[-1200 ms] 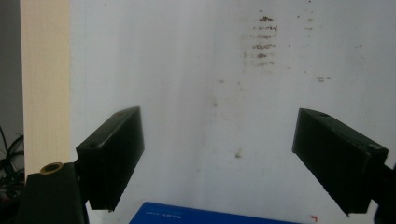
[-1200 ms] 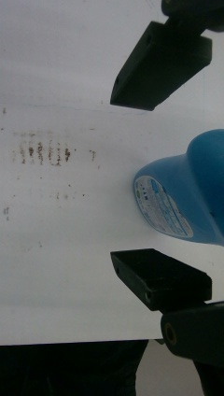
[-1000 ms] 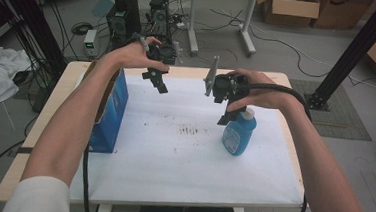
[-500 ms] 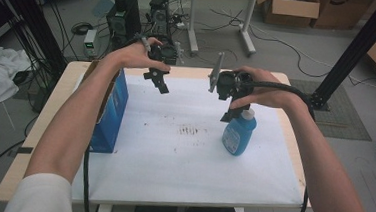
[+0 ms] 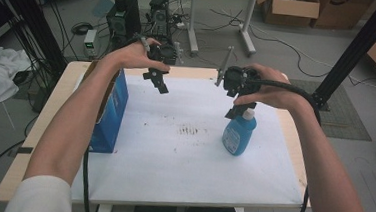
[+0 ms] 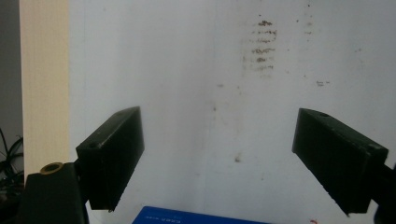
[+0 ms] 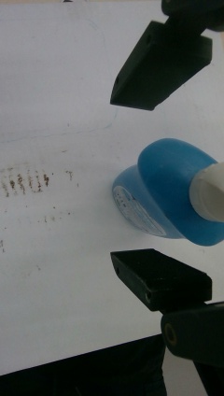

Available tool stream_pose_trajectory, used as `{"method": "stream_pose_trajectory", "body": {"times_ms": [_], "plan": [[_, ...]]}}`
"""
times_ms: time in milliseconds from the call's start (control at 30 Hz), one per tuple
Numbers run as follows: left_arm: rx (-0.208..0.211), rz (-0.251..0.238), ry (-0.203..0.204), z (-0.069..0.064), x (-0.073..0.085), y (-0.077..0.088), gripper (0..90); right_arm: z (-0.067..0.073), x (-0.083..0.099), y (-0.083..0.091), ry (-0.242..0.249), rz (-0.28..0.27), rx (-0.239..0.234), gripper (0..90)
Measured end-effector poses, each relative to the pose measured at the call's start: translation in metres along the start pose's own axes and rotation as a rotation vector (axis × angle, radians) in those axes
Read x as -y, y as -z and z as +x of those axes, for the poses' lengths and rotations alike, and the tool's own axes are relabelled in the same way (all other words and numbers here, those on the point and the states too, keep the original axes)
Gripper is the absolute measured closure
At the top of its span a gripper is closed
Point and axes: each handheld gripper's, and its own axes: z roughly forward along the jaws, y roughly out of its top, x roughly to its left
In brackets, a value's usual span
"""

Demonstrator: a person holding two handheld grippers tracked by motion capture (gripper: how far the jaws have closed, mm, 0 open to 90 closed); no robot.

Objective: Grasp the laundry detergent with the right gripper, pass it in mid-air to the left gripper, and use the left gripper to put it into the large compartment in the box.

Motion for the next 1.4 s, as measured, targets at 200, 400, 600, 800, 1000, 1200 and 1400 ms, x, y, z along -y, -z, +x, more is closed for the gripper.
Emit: {"method": "stream_pose_trajectory", "body": {"times_ms": [200, 400, 600, 800, 1000, 1200, 1400], "plan": [[-0.005, -0.009, 0.0, -0.002, 0.0, 0.002, 17.3, 0.006, 0.009, 0.011, -0.082, -0.004, 0.03, 20.5], [-0.009, -0.006, -0.001, -0.003, 0.0, 0.002, 17.3, 0.012, 0.018, 0.022, -0.204, -0.049, 0.035, 19.7], [-0.016, -0.007, 0.005, -0.004, 0.001, 0.004, 17.3, 0.019, 0.03, 0.024, -0.33, -0.063, 0.053, 19.6], [-0.02, -0.008, 0.006, -0.005, 0.002, 0.006, 17.3, 0.025, 0.042, 0.021, -0.386, -0.074, 0.061, 19.4], [-0.022, -0.013, 0.009, -0.005, 0.001, 0.005, 17.3, 0.03, 0.051, 0.018, -0.426, -0.095, 0.076, 18.9], [-0.021, -0.012, 0.006, -0.005, 0.0, 0.004, 17.3, 0.037, 0.064, 0.01, -0.48, -0.13, 0.082, 18.7], [-0.017, -0.013, 0.011, -0.005, 0.003, 0.001, 17.3, 0.041, 0.074, 0.003, -0.505, -0.167, 0.081, 18.5]]}}
